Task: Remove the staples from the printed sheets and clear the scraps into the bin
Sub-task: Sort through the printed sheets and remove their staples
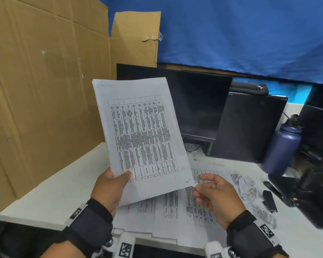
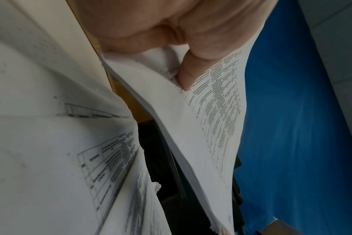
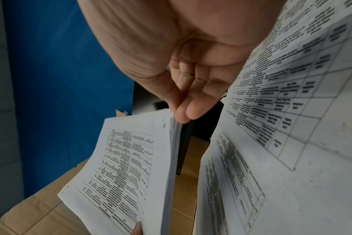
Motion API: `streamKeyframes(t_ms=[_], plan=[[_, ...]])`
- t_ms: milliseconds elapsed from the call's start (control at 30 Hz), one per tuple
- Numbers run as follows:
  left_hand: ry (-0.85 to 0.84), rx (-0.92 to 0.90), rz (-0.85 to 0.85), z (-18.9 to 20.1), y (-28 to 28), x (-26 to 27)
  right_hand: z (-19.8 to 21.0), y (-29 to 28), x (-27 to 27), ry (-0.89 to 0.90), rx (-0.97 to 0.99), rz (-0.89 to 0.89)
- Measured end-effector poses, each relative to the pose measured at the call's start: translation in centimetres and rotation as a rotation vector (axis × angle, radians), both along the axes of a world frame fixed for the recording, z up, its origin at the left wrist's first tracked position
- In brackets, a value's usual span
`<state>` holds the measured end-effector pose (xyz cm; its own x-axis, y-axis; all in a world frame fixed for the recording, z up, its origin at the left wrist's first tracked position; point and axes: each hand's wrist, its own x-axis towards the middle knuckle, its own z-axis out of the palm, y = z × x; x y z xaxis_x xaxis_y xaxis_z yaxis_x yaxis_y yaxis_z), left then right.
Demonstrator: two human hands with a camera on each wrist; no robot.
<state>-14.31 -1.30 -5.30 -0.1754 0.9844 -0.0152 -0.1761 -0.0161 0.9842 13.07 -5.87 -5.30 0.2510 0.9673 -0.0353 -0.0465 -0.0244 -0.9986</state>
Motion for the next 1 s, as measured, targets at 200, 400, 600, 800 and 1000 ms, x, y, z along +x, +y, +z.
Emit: streamKeyframes(t_ms=[200, 400, 600, 800, 1000], plan=[[-0.028, -0.020, 0.023, 0.0, 0.3, -0.9, 1.0, -0.1, 1.2, -0.122, 0.021, -0.052], [-0.010, -0.030, -0.011, -0.2, 0.4, -0.9, 2.2, 2.5, 9.6, -0.406, -0.064, -0.356], [0.057, -0.020, -0.081, -0.1, -0.4, 0.4, 3.6, 2.6, 14.8, -0.775, -0.324, -0.415], [0.270, 0.120, -0.163, 0.1, -2.2, 2.7, 4.1, 0.3, 3.7, -0.653, 0.082, 0.029], [0.231, 0.166, -0.198, -0.8, -3.1, 3.3, 4.6, 0.1, -2.1, -0.322, 0.286, -0.074]])
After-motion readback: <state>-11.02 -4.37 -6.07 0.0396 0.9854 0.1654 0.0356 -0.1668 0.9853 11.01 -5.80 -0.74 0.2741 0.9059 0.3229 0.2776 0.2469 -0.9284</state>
